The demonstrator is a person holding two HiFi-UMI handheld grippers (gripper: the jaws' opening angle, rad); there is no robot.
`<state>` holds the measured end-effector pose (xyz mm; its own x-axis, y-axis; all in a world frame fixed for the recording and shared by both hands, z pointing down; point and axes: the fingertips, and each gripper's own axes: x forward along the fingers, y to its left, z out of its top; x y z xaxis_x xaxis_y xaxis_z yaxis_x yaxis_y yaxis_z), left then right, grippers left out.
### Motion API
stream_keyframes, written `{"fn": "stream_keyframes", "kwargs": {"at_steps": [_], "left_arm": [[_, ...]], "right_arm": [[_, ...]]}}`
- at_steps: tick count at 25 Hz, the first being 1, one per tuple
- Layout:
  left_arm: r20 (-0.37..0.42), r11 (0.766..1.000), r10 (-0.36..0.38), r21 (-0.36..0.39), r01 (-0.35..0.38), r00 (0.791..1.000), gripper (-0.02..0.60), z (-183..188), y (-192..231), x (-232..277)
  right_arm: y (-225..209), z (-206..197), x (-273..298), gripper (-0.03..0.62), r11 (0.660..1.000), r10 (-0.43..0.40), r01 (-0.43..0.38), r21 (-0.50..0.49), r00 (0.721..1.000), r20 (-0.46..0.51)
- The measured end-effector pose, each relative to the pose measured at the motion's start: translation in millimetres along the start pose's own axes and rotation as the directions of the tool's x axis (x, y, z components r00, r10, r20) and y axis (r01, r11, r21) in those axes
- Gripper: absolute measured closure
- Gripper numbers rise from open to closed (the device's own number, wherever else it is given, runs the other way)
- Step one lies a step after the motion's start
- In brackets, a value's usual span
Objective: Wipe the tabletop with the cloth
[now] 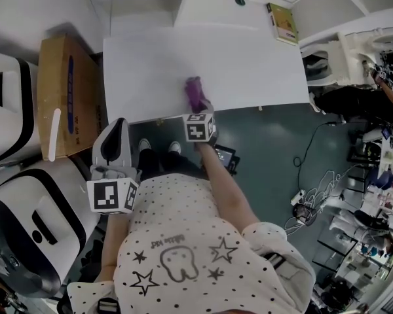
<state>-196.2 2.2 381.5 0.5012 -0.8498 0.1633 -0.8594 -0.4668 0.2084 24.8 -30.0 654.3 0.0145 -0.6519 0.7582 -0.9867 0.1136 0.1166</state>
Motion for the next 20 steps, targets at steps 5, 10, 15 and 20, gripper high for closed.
{"fn": "stream_keyframes", "kwargs": {"at_steps": [5, 10, 15, 20], "left_arm": [[-0.001, 1.000, 0.003, -0.005, -0.003, 1.000, 0.586, -0.8, 12.8, -9.9], [0.002, 1.000, 0.011, -0.007, -0.011, 1.000, 0.587, 0.8, 25.8, -17.8], [0.011, 1.000, 0.019, -0.008, -0.018, 1.000, 0.587, 2.5, 37.9, -27.8], [0.017, 0.999, 0.036, -0.012, -0.036, 0.999, 0.586, 3.1, 52.5, -40.2]], "right_arm": [[22.8, 3.5, -0.1, 0.530, 1.000, 0.011, -0.011, -0.020, 1.000, -0.007], [40.5, 7.3, 0.7, 0.530, 1.000, 0.016, -0.016, -0.022, 1.000, -0.005], [58.8, 12.8, 1.9, 0.530, 0.999, 0.023, -0.023, -0.036, 1.000, -0.001], [84.8, 17.4, 2.3, 0.530, 0.998, 0.044, -0.044, -0.051, 0.999, 0.003]]}}
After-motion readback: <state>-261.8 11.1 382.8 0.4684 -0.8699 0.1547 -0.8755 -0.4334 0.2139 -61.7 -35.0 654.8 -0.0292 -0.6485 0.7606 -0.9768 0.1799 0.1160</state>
